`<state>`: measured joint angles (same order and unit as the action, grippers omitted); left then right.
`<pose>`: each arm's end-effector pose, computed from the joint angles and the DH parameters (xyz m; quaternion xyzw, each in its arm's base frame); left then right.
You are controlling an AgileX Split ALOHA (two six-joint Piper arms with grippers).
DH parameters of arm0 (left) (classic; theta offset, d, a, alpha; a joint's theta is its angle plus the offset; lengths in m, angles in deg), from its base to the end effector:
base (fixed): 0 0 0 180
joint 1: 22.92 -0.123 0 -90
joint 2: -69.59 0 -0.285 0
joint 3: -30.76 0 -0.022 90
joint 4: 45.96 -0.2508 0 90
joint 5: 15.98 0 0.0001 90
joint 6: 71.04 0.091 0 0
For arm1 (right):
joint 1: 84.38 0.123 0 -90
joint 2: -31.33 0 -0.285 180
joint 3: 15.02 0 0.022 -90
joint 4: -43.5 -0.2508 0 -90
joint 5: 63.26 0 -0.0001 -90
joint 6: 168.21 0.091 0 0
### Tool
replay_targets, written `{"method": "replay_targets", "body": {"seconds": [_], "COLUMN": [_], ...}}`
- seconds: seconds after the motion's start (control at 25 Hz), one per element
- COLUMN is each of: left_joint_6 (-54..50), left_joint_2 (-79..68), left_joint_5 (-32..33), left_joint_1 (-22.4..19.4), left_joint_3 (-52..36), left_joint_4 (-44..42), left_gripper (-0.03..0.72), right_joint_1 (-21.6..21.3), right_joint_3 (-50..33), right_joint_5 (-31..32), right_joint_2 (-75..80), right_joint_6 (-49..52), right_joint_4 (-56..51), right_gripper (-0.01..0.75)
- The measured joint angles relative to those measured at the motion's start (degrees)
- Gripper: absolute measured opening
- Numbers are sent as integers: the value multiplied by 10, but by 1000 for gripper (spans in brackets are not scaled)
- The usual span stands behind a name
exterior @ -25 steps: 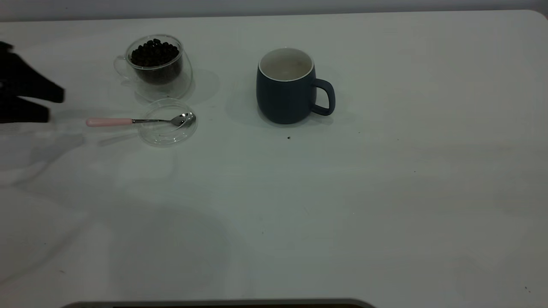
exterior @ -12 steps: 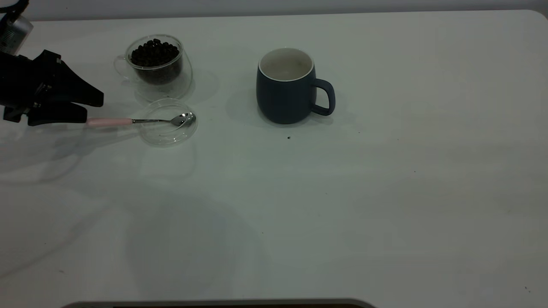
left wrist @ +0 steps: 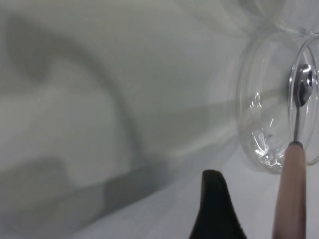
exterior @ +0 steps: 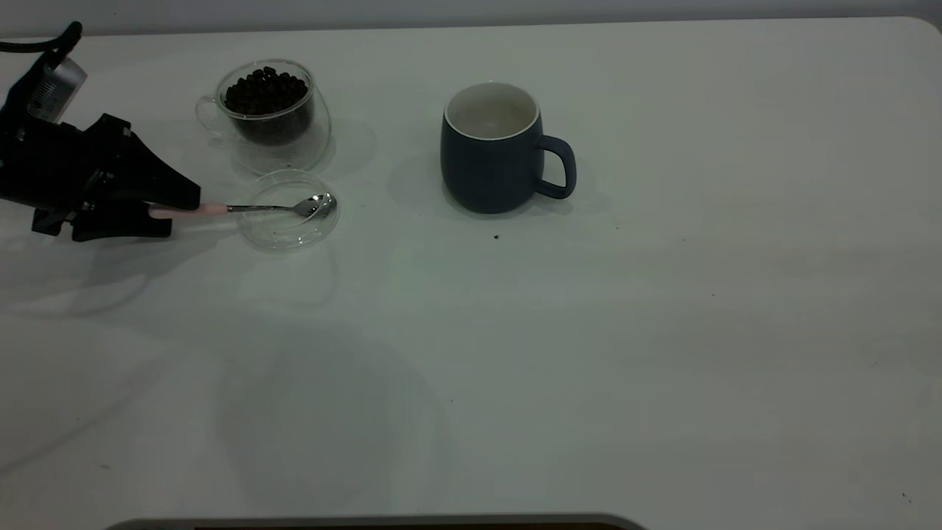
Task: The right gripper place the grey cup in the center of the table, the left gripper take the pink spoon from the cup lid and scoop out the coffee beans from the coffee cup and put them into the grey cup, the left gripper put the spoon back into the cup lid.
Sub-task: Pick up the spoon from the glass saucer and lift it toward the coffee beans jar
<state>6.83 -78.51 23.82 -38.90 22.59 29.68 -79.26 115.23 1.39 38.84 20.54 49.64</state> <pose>0.3788 0.0497 -0.0169 -0.0449 0.9389 -0.3011 0.1604 -0.0057 -0.0094 0.2666 0.0311 0.8724 0.0055 0.4877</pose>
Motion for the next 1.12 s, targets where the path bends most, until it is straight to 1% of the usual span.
{"method": "replay_targets", "body": {"seconds": [0.2,0.48,0.84,1.12], "left_joint_6": [0,1,1,0], "left_joint_2": [-6,-16,-16,-16], "left_joint_5": [4,11,14,28], "left_joint_1": [0,2,5,5], "left_joint_3": [0,0,0,0], "left_joint_4": [7,45,45,45], "left_gripper": [576,575,570,569], "right_joint_1": [0,0,0,0], "right_joint_3": [0,0,0,0], "right_joint_5": [0,0,0,0], "right_joint_2": [0,0,0,0], "right_joint_6": [0,0,0,0], "right_joint_4": [0,0,0,0], "right_gripper": [457,457,457,457]}}
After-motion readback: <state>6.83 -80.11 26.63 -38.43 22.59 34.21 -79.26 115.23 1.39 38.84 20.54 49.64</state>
